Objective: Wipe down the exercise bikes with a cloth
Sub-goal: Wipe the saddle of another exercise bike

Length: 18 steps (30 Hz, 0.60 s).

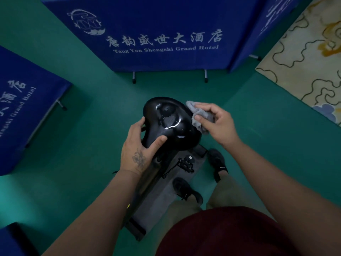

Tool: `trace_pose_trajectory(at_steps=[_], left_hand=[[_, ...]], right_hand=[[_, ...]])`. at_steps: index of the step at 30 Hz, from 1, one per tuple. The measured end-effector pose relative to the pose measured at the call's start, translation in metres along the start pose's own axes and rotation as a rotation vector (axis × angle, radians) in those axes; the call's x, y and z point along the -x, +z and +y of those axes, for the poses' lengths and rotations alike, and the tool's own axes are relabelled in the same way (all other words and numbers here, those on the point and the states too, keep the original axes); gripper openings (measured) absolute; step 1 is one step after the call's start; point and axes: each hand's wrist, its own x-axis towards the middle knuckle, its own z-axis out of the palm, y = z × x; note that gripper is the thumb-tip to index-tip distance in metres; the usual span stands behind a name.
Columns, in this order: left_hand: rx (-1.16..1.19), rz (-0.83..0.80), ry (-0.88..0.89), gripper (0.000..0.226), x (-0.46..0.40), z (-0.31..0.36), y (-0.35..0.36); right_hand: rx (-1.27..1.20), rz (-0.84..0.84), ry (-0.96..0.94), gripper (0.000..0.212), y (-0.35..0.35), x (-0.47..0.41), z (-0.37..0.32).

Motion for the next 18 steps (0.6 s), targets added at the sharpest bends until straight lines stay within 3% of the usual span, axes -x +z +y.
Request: trace_pose_trajectory(at_steps=[7,13,18], left_hand=[[0.028,0.013,0.011,0.112,0.002,0.001,0.001],[0.029,0.021,0.019,0.114,0.002,0.001,0.001],[0.027,-0.017,0.033,0.112,0.005,0.002,0.000]], right_hand=[[0.144,0.099,-0.122,0.024,0.002,0.031,0.010],[0.472,0.201,-0.399,0.027,0.008,0.073,0.029],[0.648,0.116,-0.668,0.033,-0.011,0.064,0.024]])
